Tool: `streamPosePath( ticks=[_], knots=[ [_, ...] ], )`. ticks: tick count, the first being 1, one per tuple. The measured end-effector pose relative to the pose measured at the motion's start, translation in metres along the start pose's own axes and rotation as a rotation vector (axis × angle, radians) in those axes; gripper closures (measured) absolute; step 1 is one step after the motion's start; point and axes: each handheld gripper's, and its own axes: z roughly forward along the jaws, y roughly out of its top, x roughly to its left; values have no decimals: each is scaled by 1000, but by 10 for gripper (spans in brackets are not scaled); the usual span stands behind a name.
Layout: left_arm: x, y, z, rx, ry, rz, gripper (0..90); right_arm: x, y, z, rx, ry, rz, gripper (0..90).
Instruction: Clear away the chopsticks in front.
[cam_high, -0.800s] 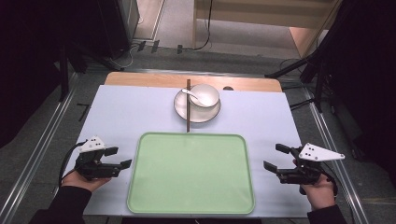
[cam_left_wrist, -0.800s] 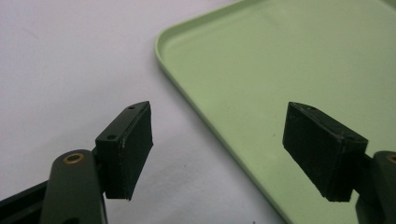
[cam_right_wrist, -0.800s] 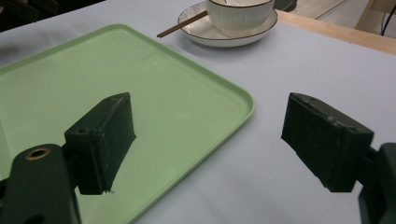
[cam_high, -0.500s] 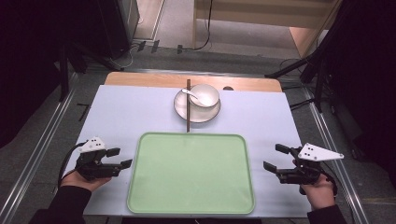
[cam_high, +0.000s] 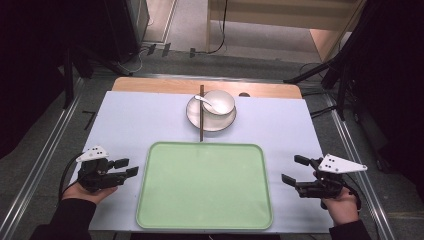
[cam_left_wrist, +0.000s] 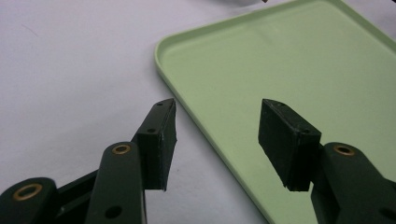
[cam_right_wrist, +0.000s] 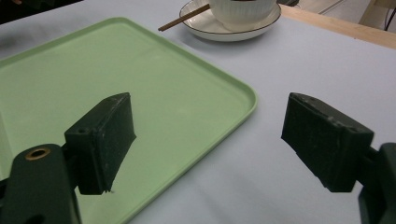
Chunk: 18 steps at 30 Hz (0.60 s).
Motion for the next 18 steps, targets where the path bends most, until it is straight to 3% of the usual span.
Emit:
streamPosePath(
  ticks=[6, 18],
  knots=[
    [-3, 1, 1, 20, 1, 16, 504, 0, 0, 0, 1, -2, 3, 177],
    [-2, 3, 2, 34, 5, -1, 405, 0, 0, 0, 1, -1, 3, 178]
  ],
)
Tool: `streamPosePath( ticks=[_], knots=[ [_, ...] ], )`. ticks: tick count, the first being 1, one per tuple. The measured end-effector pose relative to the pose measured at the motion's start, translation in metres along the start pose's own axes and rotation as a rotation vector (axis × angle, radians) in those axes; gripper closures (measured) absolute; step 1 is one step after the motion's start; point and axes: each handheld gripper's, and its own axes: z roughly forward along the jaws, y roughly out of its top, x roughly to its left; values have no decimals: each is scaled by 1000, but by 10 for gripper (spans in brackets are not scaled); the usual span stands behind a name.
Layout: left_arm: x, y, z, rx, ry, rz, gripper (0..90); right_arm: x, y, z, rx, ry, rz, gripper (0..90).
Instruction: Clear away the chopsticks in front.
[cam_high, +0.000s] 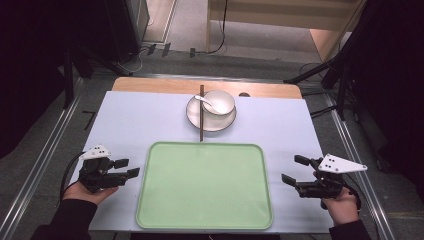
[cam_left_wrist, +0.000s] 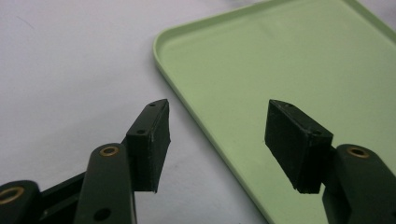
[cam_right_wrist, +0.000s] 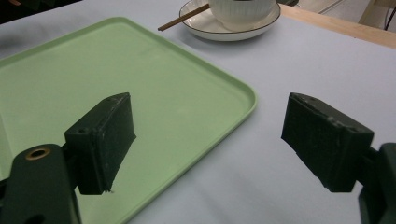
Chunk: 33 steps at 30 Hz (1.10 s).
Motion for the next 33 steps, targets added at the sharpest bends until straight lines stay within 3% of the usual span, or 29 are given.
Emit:
streamPosePath(
  ticks=[12, 23, 29, 33],
  knots=[
    [2, 0, 1, -4, 11, 2, 364, 0, 0, 1, 3, 5, -2, 178],
    [1, 2, 1, -8, 21, -20, 363, 1, 0, 1, 5, 7, -2, 178],
    [-3, 10, 3, 6, 34, -25, 361, 0, 0, 1, 4, 4, -3, 178],
    [-4, 20, 5, 2, 13, -23, 355, 0, 0, 1, 3, 2, -2, 177]
  ],
)
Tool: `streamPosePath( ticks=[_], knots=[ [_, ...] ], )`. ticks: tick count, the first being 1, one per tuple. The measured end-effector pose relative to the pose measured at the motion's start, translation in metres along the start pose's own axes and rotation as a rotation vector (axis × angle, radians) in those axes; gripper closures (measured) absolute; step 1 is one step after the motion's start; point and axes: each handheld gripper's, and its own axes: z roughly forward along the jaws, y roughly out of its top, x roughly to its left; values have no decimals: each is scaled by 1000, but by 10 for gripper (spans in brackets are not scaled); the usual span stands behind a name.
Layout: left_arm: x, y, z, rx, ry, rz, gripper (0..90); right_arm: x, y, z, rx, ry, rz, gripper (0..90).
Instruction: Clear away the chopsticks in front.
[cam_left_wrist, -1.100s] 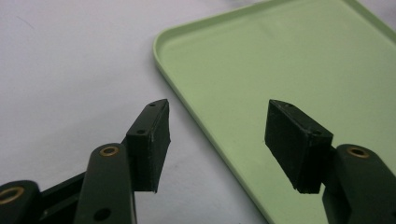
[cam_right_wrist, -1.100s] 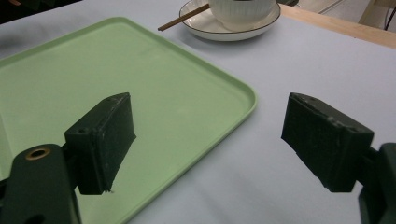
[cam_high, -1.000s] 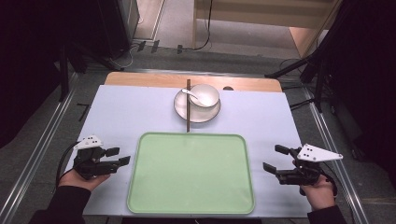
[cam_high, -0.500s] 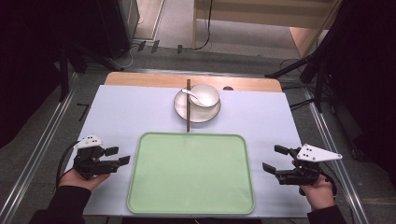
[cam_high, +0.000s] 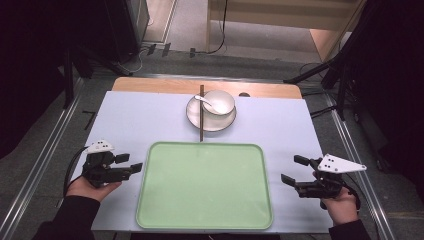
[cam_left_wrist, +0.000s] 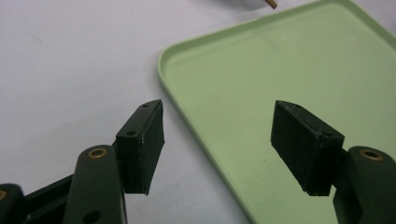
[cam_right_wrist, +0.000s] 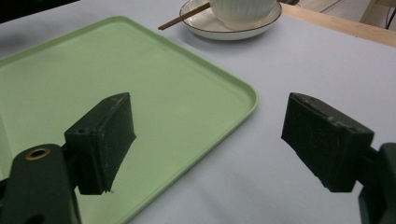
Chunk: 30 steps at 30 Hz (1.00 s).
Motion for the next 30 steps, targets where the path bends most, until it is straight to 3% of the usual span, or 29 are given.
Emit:
streamPosePath(
  ticks=[6, 10, 19, 21, 30],
  knots=[
    [-1, 23, 12, 25, 21, 2, 342, 0, 0, 1, 0, 1, -3, 176],
    [-5, 41, 18, 25, 28, 37, 342, 0, -1, 0, -1, -1, -1, 176],
    [-10, 72, 40, 66, 32, 51, 341, 0, 0, -1, -7, -1, 4, 176],
    [-10, 77, 45, 65, 15, 52, 342, 0, -1, -1, -3, -4, 2, 176],
    [-12, 109, 63, 51, 10, 50, 342, 0, -1, -2, -3, -6, 4, 176]
  ],
)
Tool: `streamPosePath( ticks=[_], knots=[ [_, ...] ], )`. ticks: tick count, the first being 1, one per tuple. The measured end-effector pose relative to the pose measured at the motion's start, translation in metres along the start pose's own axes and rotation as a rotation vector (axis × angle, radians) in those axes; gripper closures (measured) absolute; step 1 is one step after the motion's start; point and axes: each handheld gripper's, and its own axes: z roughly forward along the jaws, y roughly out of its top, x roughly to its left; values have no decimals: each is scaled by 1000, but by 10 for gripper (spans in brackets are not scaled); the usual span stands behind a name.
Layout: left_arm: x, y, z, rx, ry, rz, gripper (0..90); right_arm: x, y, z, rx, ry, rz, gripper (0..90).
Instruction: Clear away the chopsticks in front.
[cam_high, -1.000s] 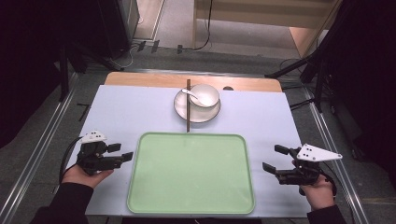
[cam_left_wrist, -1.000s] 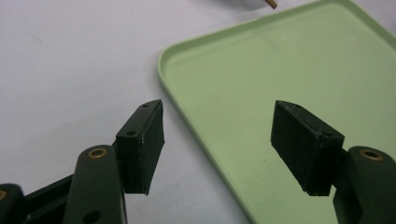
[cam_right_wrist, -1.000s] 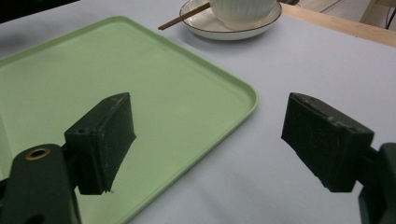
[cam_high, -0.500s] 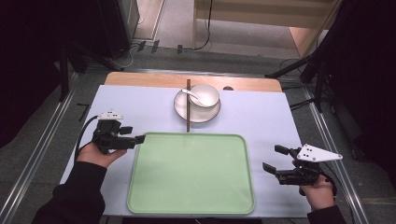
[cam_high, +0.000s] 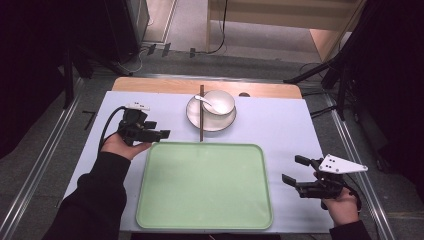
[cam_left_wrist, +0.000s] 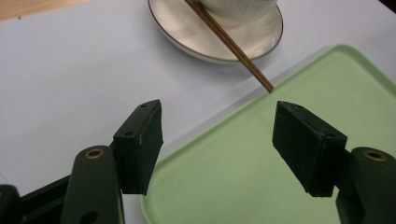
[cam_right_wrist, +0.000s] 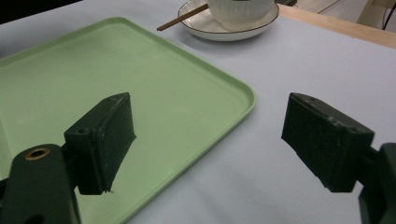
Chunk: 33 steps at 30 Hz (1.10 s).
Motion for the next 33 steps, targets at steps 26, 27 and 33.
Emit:
streamPosePath(
  ticks=[26, 27, 33],
  knots=[
    [-12, 59, 88, 5, 127, -102, 391, 0, 1, 0, -4, 2, -2, 176],
    [-13, 59, 92, 1, 130, -107, 396, -1, 1, 0, -3, 2, -3, 176],
    [-17, 61, 114, 20, 170, -101, 421, -1, 2, 1, 0, 3, -11, 176]
  ],
)
